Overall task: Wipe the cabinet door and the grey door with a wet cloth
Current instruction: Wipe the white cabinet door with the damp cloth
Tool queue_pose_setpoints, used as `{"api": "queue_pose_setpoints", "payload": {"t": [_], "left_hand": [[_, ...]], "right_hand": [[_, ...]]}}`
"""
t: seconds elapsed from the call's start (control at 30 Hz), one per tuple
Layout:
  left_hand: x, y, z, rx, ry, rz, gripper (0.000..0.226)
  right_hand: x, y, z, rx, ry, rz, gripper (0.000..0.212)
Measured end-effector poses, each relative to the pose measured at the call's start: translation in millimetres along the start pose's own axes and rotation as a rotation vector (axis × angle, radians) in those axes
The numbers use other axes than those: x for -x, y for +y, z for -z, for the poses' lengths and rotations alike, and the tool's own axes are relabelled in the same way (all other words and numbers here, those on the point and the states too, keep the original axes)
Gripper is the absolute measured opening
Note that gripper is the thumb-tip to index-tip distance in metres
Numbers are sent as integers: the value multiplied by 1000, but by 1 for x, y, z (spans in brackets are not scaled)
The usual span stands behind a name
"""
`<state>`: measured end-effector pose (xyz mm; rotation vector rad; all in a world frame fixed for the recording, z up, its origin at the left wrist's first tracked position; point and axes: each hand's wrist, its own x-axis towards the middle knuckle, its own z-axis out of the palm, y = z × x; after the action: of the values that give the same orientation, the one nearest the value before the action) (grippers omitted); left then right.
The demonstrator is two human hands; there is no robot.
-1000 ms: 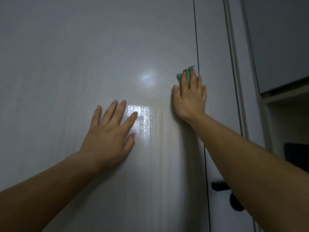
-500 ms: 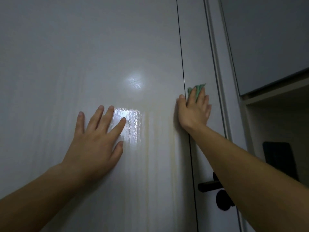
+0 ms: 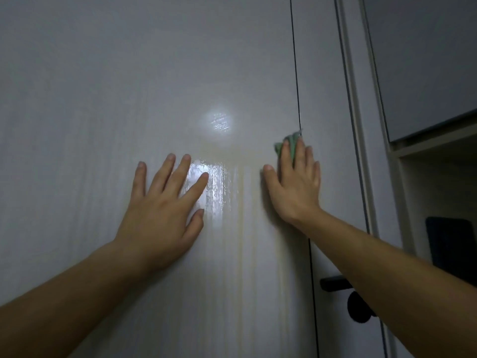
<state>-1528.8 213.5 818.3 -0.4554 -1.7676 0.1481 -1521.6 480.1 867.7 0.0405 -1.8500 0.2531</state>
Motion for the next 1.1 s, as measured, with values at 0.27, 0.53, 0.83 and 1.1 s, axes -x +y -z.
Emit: {"api": "queue_pose_setpoints", "payload": {"t": [0.27,0.53,0.83,1.1], "left_hand": [[5,-21,17,54,-57,-47,74],[53,-119,43,-68,-71,355,71],[72,-150,41,-67,-142,297,70],[78,-160,48,-84,-161,239,69]], "right_hand": [[-78,-49,10,46,13,123,70],[-29,-196,-21,97,-83,770,67],[-105,-237,-8,27,-23,432,68],[-101,-239,-8,138,-56,661,68]]}}
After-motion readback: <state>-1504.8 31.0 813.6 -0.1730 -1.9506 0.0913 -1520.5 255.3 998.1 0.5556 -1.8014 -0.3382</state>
